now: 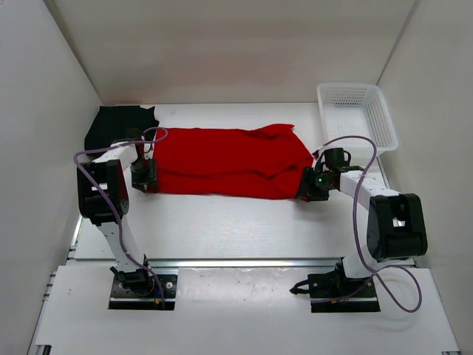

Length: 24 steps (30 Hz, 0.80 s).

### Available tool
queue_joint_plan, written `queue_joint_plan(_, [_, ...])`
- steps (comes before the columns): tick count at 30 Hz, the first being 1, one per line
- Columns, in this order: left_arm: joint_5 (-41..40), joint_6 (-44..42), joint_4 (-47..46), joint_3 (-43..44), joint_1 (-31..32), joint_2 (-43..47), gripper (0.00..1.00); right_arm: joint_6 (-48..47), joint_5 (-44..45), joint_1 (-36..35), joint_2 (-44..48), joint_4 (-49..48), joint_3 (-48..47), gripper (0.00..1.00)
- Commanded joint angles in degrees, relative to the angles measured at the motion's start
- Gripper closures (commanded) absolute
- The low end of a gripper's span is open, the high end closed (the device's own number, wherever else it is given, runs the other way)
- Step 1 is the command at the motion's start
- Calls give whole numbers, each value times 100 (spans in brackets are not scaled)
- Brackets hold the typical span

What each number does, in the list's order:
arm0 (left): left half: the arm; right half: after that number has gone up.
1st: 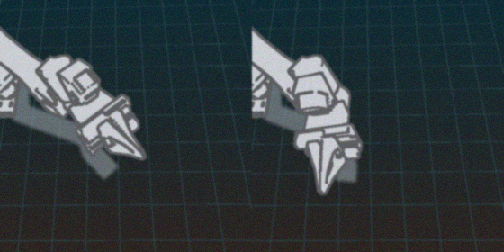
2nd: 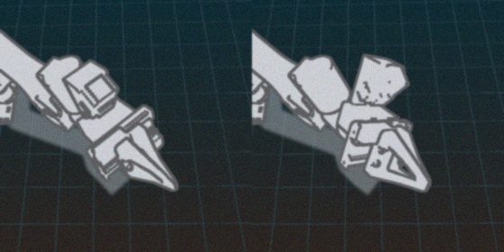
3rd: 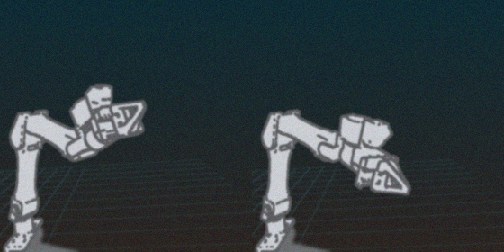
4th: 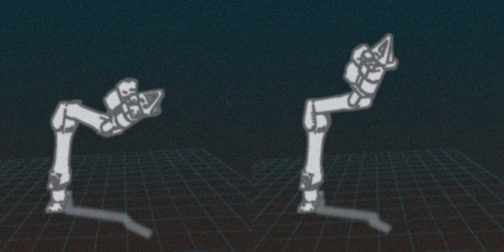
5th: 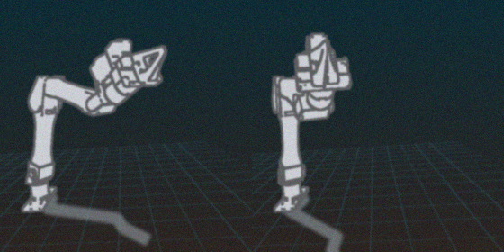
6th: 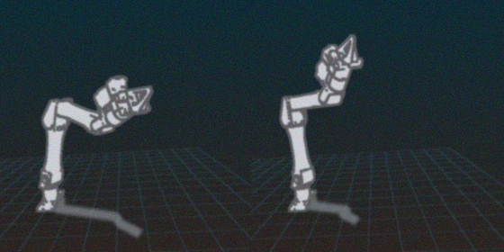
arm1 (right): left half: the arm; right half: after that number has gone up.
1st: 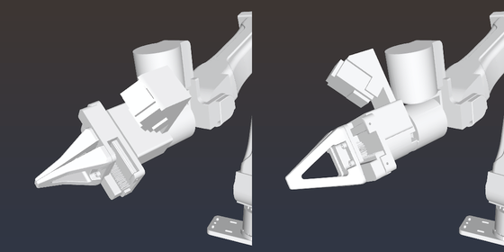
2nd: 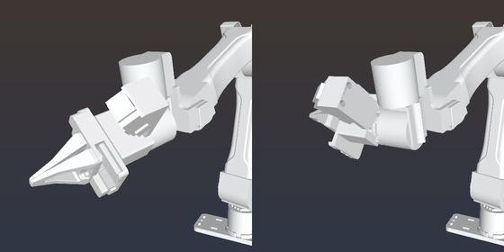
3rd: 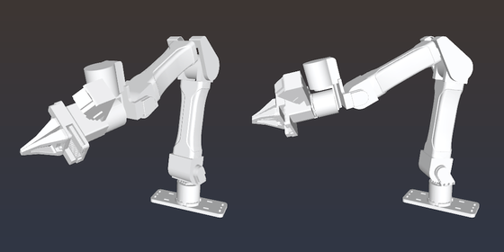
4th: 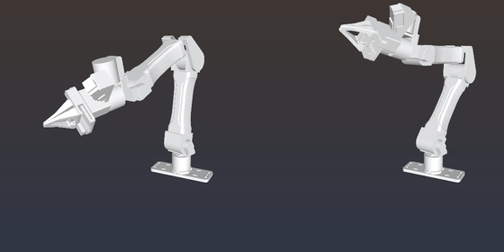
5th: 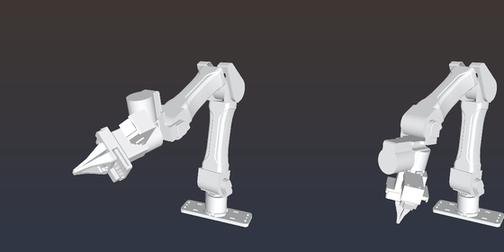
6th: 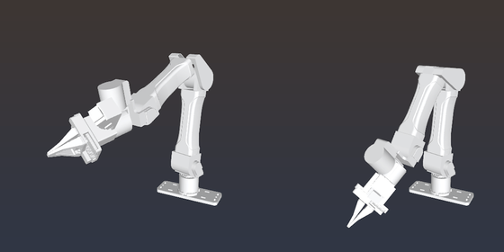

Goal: Fold and stack the t-shirts
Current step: Fold the flattened tshirt in 1/3 of the way

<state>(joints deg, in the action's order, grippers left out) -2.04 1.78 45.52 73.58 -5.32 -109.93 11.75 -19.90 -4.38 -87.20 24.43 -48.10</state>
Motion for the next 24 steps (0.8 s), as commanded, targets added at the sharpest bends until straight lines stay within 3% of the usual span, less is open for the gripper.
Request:
queue_joint_plan(1, [379, 33, -79, 16, 5, -143, 53, -93, -162, 42, -112, -351, -33, 54])
queue_joint_plan(2, [450, -28, -8, -2, -4, -143, 60, -85, -198, 25, -183, -403, -16, 59])
queue_joint_plan(4, [494, -90, 53, -28, -30, -134, 84, -103, -251, 104, -306, -456, 19, 71])
queue_joint_plan(5, [468, -151, 62, -45, 13, -125, 89, -120, -303, 122, -341, -465, 80, 78])
queue_joint_plan(6, [407, -178, 89, -28, 14, -134, 98, -120, -304, 131, -350, -404, 46, 93])
queue_joint_plan(7, [398, -178, 150, -2, 14, -90, 100, -129, -339, 192, -359, -360, 55, 99])
queue_joint_plan(13, [222, -1126, 790, 148, 13, 155, 100, -7, 249, 814, 280, 333, 142, 100])
queue_joint_plan(17, [-401, -1759, 1046, -1, 40, 585, 100, 239, 320, 1228, 1045, 747, 397, 100])
queue_joint_plan(24, [-595, -1971, 1371, -616, 164, 1017, 100, 749, 145, 1080, 2039, 1600, 1144, 100])
